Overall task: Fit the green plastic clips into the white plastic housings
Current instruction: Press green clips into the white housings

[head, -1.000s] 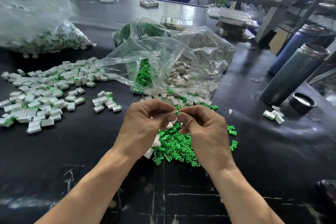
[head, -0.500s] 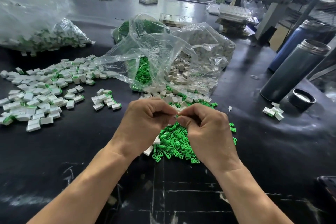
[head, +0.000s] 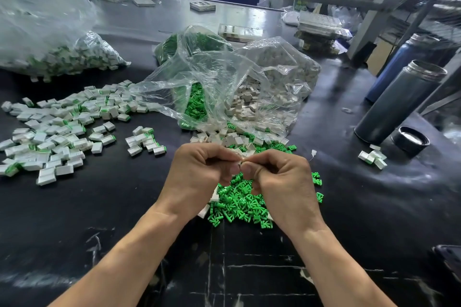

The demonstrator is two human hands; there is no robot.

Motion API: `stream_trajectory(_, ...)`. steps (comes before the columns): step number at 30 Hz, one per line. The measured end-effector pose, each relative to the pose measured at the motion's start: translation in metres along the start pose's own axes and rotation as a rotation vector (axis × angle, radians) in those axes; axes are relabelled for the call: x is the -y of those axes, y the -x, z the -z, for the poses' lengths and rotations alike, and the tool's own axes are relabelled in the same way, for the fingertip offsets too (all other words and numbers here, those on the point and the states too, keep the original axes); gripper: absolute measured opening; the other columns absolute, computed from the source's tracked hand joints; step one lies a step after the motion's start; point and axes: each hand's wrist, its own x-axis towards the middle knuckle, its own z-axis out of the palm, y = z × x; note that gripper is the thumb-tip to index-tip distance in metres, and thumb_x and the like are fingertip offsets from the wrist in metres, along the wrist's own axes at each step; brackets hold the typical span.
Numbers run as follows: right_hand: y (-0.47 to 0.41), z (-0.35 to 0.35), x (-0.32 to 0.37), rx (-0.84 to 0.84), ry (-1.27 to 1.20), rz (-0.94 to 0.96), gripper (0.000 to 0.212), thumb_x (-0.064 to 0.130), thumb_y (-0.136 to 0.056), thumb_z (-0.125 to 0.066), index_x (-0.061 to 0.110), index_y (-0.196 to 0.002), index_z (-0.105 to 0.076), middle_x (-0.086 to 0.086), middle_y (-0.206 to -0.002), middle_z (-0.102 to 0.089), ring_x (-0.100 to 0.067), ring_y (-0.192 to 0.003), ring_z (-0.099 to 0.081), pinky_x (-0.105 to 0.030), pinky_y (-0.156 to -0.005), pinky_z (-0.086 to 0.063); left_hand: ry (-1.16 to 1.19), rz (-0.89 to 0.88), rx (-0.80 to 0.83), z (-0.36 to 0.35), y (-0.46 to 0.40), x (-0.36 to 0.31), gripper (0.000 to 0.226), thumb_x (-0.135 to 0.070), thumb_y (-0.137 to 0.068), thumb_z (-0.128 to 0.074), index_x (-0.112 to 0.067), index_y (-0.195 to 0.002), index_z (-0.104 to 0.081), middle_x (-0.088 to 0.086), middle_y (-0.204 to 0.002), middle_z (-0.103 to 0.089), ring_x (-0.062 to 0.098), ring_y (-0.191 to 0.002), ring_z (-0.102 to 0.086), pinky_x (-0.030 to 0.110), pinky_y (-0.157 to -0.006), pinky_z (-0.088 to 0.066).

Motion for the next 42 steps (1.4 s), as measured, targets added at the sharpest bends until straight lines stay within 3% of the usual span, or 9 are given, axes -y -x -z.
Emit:
stream_trajectory(9,-0.005,0.003,0.001,0.046,-0.198,-0.081,0.018,0.003,-0.087,-0.078,0.019,-0.082,-0.083,-0.007,-0.07,-0.074,-0.012,-0.054,-0.058,-0.027,-0.052,-0.056,-0.002,-0.032,0.047,0.005,-0.006,0.002,0.024,0.017,-0.082,-0.071,-0.004,-0.088,-0.08,0.014,-0.072,-0.074,0.019,-0.057,-0.062,0.031,-0.056,-0.055)
stream_trajectory(12,-0.008,0.003,0.001,0.043,-0.296,-0.077,0.01,0.015,-0.093,-0.072,0.013,-0.092,-0.082,-0.011,-0.075,-0.076,-0.014,-0.053,-0.057,-0.029,-0.049,-0.056,0.003,-0.07,0.018,0.006,-0.008,0.004,0.018,0.009,-0.083,-0.076,-0.007,-0.089,-0.079,0.012,-0.077,-0.075,0.019,-0.062,-0.062,0.032,-0.058,-0.054)
stream_trajectory(16,-0.005,-0.005,0.001,0.044,-0.291,-0.141,0.044,0.047,-0.101,-0.052,0.011,-0.091,-0.075,-0.01,-0.073,-0.074,-0.015,-0.05,-0.053,-0.028,-0.04,-0.043,0.037,-0.06,-0.006,0.004,-0.008,0.004,0.012,-0.01,-0.078,-0.082,-0.014,-0.089,-0.079,0.003,-0.085,-0.077,0.014,-0.077,-0.07,0.026,-0.071,-0.056)
stream_trajectory(20,-0.002,-0.014,0.001,0.107,-0.221,-0.186,0.069,0.069,-0.1,-0.034,0.018,-0.077,-0.074,-0.007,-0.066,-0.068,-0.018,-0.052,-0.05,-0.028,-0.042,-0.035,0.067,-0.041,0.066,-0.003,-0.006,0.002,0.008,-0.01,-0.083,-0.08,-0.012,-0.09,-0.077,0.005,-0.104,-0.075,0.039,-0.093,-0.069,0.055,-0.091,-0.057)
stream_trajectory(25,0.001,-0.017,0.002,0.087,-0.234,-0.162,0.063,0.059,-0.106,-0.032,0.038,-0.063,-0.073,0.005,-0.05,-0.047,-0.007,-0.042,-0.038,-0.018,-0.039,-0.028,0.142,-0.038,0.155,-0.013,0.001,0.0,0.017,-0.011,-0.084,-0.077,0.0,-0.095,-0.073,0.013,-0.104,-0.074,0.047,-0.084,-0.068,0.051,-0.08,-0.059)
stream_trajectory(28,0.002,-0.02,0.002,0.05,-0.281,-0.153,0.065,0.044,-0.111,-0.032,0.038,-0.061,-0.072,0.013,-0.046,-0.047,0.0,-0.039,-0.041,-0.013,-0.038,-0.032,0.144,-0.046,0.155,-0.016,0.004,-0.001,0.021,-0.019,-0.08,-0.077,-0.004,-0.094,-0.074,0.015,-0.098,-0.075,0.036,-0.081,-0.071,0.05,-0.08,-0.059)
stream_trajectory(31,0.001,-0.024,-0.002,-0.032,-0.252,-0.117,0.054,0.043,-0.105,-0.034,0.047,-0.074,-0.078,0.014,-0.067,-0.073,0.001,-0.065,-0.07,-0.015,-0.059,-0.051,0.139,-0.04,0.153,-0.02,0.005,0.001,0.017,-0.019,-0.081,-0.078,-0.007,-0.093,-0.075,0.013,-0.097,-0.076,0.027,-0.081,-0.072,0.043,-0.078,-0.059)
stream_trajectory(35,0.0,-0.029,-0.004,-0.164,-0.218,-0.141,0.049,0.048,-0.094,-0.036,0.033,-0.086,-0.081,0.004,-0.093,-0.08,-0.013,-0.096,-0.075,-0.044,-0.093,-0.058,0.169,-0.028,0.133,-0.024,0.005,0.004,0.014,-0.014,-0.083,-0.078,-0.005,-0.094,-0.075,0.012,-0.099,-0.077,0.035,-0.089,-0.074,0.037,-0.079,-0.06)
stream_trajectory(42,-0.001,-0.032,-0.003,-0.225,-0.123,-0.11,0.055,0.046,-0.095,-0.033,0.018,-0.093,-0.081,0.005,-0.093,-0.08,-0.008,-0.094,-0.074,-0.043,-0.092,-0.058,0.154,-0.026,0.138,-0.02,0.006,0.004,0.019,-0.024,-0.081,-0.079,-0.011,-0.094,-0.078,0.004,-0.101,-0.079,0.031,-0.094,-0.075,0.038,-0.085,-0.062)
